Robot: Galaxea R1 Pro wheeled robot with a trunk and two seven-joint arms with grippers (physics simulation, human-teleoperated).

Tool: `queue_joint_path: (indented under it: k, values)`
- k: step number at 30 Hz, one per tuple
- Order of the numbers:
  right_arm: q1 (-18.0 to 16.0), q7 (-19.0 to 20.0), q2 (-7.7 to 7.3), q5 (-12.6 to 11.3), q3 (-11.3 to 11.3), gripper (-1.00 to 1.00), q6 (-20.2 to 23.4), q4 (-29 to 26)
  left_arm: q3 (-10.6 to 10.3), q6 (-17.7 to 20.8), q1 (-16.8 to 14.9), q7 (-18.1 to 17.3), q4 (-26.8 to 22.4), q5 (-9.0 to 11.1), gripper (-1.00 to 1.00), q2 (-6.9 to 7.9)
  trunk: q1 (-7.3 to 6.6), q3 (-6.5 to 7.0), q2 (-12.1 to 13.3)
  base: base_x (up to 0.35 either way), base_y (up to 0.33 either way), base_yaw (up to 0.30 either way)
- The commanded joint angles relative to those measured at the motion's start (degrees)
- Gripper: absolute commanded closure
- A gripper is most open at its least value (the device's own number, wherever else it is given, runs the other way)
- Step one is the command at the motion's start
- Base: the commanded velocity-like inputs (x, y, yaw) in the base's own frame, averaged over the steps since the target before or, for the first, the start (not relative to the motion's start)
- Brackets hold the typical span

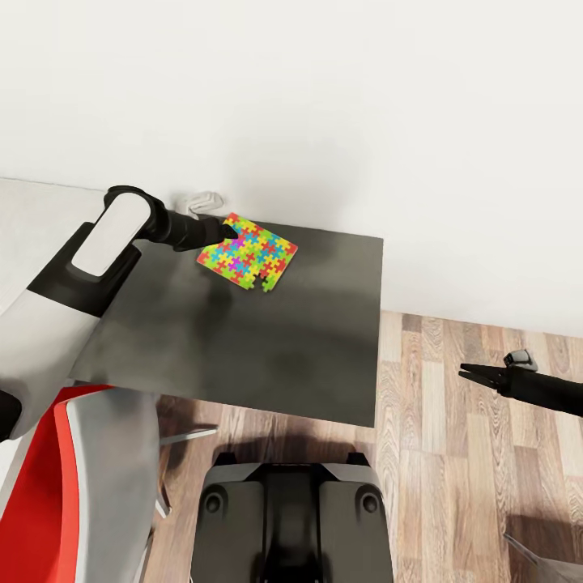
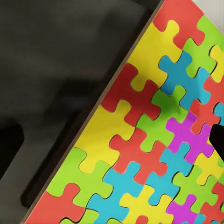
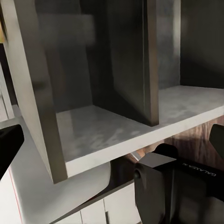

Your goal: Put all the toys in the child's room - the three board games (two on the bed and one on the table), the two jigsaw puzzles on the table, and the tennis ball on the table - inside the toy box on the table in the child's room.

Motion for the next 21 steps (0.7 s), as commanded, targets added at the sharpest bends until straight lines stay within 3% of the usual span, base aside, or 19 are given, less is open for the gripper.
queue_joint_path:
  k: [1, 12, 21]
  values:
    - [-0.1, 0.0, -0.06, -0.6, 0.4, -1.0, 0.4, 0.0, -0.2, -0.4, 0.0, 0.6, -0.1, 1.5, -1.0, 0.04, 0.71, -0.08, -0.1, 0.0, 0.0, -0.003]
    - [-0.1, 0.0, -0.04, -0.6, 0.4, -1.0, 0.4, 0.0, -0.2, -0.5, 0.0, 0.6, -0.1, 1.5, -1.0, -0.01, 0.71, -0.08, -0.1, 0.0, 0.0, -0.026]
    - [-0.1, -0.2, 0.02, -0.6, 0.4, -1.0, 0.4, 0.0, -0.2, -0.5, 0.0, 0.6, -0.1, 1.5, -1.0, -0.03, 0.71, -0.08, -0.1, 0.0, 0.0, -0.199]
